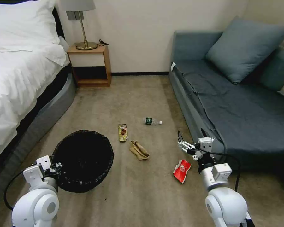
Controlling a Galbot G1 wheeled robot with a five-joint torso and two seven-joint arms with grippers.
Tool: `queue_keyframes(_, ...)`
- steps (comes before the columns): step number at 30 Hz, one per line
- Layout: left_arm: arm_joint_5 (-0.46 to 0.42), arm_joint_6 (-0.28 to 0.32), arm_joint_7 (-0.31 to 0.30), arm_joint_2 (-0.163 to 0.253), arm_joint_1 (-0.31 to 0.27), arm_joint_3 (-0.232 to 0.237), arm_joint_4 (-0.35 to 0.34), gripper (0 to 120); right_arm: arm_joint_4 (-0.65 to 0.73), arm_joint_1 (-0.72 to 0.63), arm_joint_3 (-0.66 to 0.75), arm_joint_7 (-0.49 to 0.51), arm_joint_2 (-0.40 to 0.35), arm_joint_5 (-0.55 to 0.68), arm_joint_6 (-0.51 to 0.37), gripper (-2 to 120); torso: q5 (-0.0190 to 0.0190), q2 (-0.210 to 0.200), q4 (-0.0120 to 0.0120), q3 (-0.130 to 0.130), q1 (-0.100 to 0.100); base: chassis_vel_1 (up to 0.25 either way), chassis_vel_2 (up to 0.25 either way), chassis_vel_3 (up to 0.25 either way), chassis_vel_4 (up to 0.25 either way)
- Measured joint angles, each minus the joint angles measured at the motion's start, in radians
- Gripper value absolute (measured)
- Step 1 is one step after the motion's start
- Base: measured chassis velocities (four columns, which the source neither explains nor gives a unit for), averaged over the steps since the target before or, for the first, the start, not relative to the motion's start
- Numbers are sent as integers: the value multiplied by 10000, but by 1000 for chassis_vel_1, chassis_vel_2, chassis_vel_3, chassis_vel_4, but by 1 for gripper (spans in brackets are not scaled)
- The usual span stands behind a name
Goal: Pick up the trash bin, then pick up the garbage on the floor and place it into the trash bin.
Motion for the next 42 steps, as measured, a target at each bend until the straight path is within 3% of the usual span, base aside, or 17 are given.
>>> queue_keyframes(4,77,0,82,-4,13,-124,39,3,-71,274,-392,416,-114,408,-535,100,-1,0,0,0,0,0,0,0,0)
queue_keyframes(6,94,0,137,-6,60,-240,46,3,-213,698,-997,1255,-260,1428,-1604,100,-1,0,0,0,0,0,0,0,0)
queue_keyframes(8,94,-1,153,-10,79,-269,49,3,-311,864,-1173,1507,-289,1800,-1891,100,-1,0,-1,0,0,0,0,0,0)
queue_keyframes(12,121,-76,251,-46,191,-433,147,3,-1500,2333,-2242,3516,-282,4237,-3564,100,-1,0,1,0,1,0,0,0,0)
queue_keyframes(13,121,-76,251,-46,191,-433,147,3,-1500,2333,-2242,3516,-282,4237,-3564,100,-1,0,1,0,1,0,0,0,0)
queue_keyframes(17,204,-195,313,-116,252,-510,281,3,-3191,3666,-2806,5141,-19,5741,-4268,100,-2,0,2,1,1,0,0,0,0)
queue_keyframes(22,268,-263,347,-171,296,-563,331,3,-5184,4674,-3019,6528,320,6959,-4431,100,-1,0,0,1,1,0,0,0,0)
queue_keyframes(26,280,-307,362,-176,335,-652,337,3,-6704,5211,-3087,7077,567,7113,-4374,100,-1,0,1,1,1,0,0,0,0)
queue_keyframes(32,276,-356,389,-137,341,-716,404,3,-8685,5920,-2990,7399,867,6771,-3994,100,0,0,1,1,1,0,0,0,0)
queue_keyframes(42,261,-366,400,-23,226,-724,521,3,-10588,6485,-2536,7396,1160,6247,-3580,100,-1,-1,0,1,1,0,0,0,0)
